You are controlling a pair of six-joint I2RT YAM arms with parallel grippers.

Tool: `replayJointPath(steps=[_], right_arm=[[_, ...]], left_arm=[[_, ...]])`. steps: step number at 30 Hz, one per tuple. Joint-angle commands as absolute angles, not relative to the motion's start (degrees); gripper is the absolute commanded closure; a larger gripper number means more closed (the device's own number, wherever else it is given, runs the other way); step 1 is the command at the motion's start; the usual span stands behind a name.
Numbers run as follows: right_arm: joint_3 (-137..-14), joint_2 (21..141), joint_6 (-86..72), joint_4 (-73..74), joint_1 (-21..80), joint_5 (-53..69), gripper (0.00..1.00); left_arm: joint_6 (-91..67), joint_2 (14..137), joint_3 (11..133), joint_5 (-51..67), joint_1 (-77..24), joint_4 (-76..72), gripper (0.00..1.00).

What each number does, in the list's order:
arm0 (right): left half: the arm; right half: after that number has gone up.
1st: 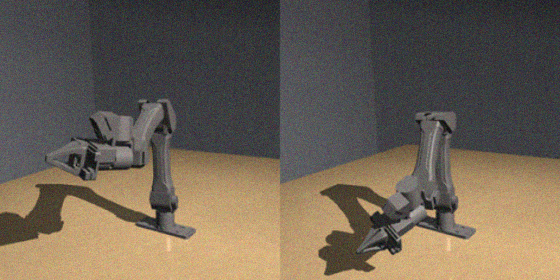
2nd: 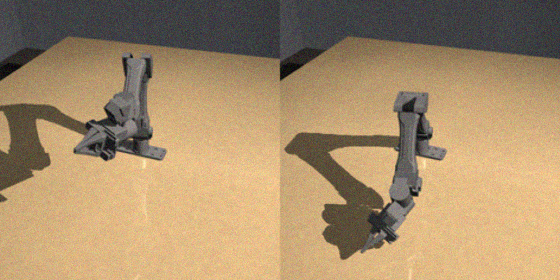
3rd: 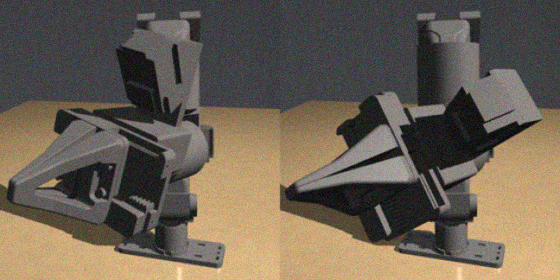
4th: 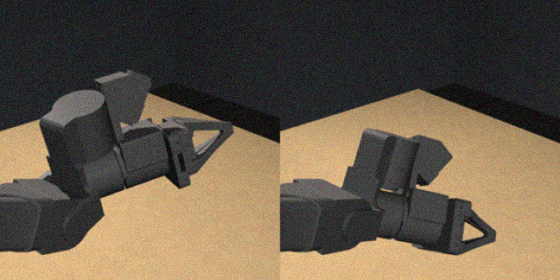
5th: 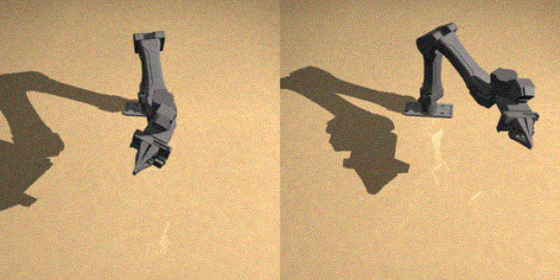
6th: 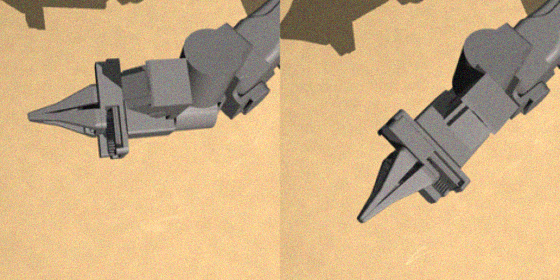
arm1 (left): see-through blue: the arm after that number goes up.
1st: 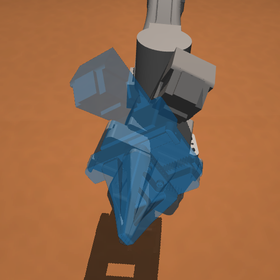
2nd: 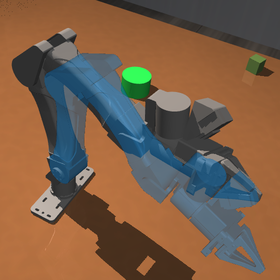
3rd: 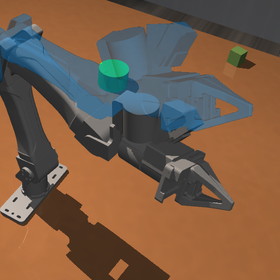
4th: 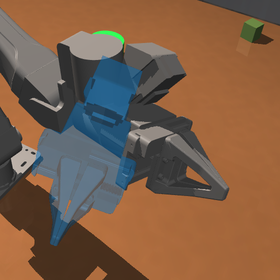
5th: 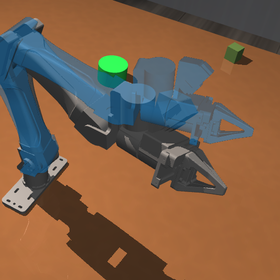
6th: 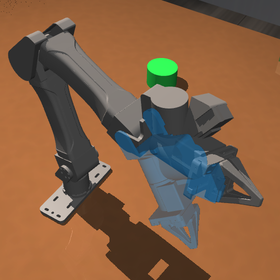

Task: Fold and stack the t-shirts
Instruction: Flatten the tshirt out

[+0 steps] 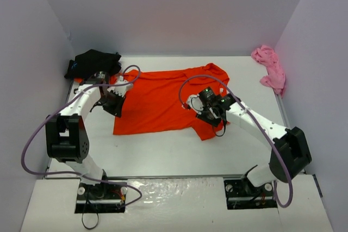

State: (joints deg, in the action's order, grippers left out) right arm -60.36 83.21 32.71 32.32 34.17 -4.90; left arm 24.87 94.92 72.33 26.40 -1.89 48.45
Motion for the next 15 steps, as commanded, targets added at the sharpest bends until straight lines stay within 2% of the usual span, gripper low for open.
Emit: replayJointPath(steps=[1, 9, 15], right_arm=[[-57.94, 82.17, 30.46, 31.20, 35.97, -5.97, 0.69], [-52.12, 81.79, 30.08, 31.85, 37.53, -8.26, 0.60], [-51.13, 82.03, 31.21, 33.22, 37.53, -7.29, 0.60]], left_arm=[[24.07, 96.71, 76.81, 27.51, -2.47, 47.96, 1.00], [23.73, 98.58, 76.64, 27.10, -2.99, 46.21, 1.00], [23.37, 99.68, 76.29, 27.25, -2.99, 45.25, 1.00]])
